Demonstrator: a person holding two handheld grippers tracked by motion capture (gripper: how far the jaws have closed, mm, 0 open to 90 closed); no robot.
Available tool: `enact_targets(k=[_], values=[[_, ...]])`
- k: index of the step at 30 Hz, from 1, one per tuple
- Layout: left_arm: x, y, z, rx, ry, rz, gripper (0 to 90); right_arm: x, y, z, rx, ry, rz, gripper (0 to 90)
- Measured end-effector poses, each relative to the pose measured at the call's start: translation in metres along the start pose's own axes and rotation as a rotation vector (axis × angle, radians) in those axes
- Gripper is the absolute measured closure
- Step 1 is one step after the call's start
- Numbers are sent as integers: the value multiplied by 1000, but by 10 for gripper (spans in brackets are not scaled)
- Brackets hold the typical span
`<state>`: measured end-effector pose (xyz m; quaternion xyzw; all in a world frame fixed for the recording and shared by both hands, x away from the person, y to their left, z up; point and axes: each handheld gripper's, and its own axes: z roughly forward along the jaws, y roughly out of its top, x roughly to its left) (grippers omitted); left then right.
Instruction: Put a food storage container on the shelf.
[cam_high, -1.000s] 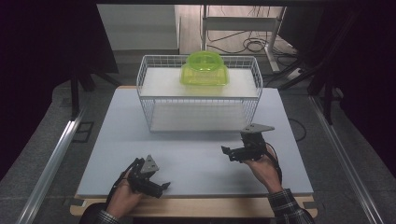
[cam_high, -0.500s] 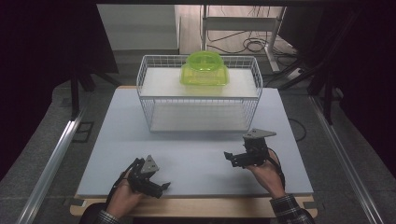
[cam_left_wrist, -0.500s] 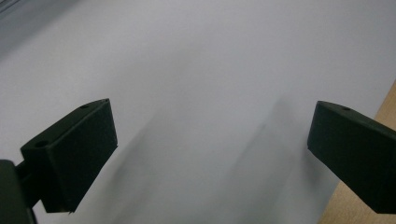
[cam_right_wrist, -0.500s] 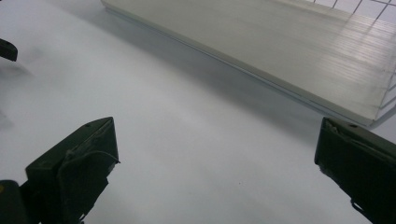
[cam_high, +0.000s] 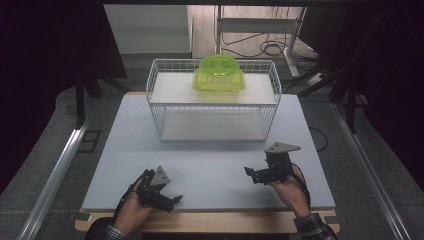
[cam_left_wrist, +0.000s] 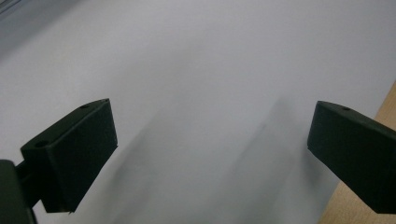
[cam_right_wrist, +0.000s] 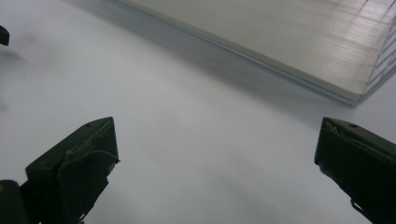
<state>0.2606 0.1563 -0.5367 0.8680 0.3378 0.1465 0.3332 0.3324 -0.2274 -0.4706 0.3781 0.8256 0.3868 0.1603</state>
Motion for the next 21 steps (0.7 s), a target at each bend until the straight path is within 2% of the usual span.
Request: enact_targets(k=[21], values=[[-1, 0, 1, 4, -4, -1, 12, -17, -32, -7, 32, -47, 50, 0]])
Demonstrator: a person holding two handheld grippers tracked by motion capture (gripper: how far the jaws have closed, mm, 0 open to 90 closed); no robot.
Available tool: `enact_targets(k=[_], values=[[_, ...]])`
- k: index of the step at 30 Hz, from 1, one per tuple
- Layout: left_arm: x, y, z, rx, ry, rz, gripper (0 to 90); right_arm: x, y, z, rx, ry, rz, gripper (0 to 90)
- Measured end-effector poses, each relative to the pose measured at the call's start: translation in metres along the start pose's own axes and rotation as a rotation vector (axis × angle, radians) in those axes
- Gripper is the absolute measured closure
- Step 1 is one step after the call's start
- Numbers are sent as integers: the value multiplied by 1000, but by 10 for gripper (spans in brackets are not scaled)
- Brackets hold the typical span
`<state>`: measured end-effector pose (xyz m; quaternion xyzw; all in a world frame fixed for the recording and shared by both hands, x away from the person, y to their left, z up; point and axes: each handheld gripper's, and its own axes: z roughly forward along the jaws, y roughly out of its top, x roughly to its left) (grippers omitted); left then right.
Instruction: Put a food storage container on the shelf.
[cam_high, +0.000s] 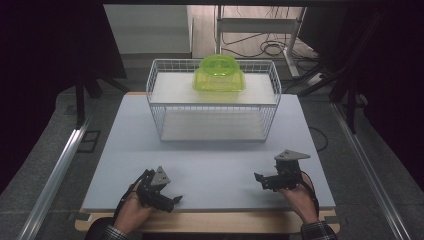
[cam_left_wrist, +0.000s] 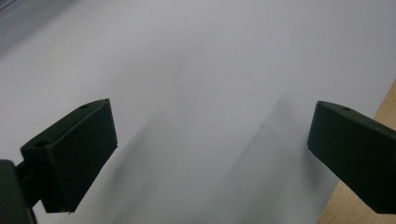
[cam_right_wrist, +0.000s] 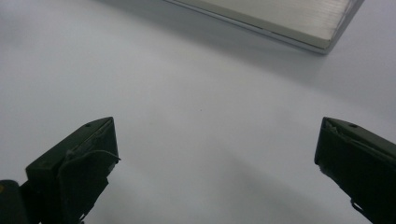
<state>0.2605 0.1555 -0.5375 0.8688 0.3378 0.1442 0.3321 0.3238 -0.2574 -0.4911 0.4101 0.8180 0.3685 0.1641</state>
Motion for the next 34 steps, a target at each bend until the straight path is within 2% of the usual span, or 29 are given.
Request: enact_targets(k=[16, 23, 29, 34], values=[[-1, 0, 1, 7, 0, 3, 12, 0, -17, 7, 36, -11, 8, 0], [-1, 0, 2, 12, -3, 9, 10, -1, -24, 13, 66, -7, -3, 0], [-2, 0, 3, 17, -4, 12, 10, 3, -28, 21, 121, -8, -23, 0], [-2, 0, 3, 13, 0, 10, 10, 4, -28, 22, 129, -18, -38, 0]])
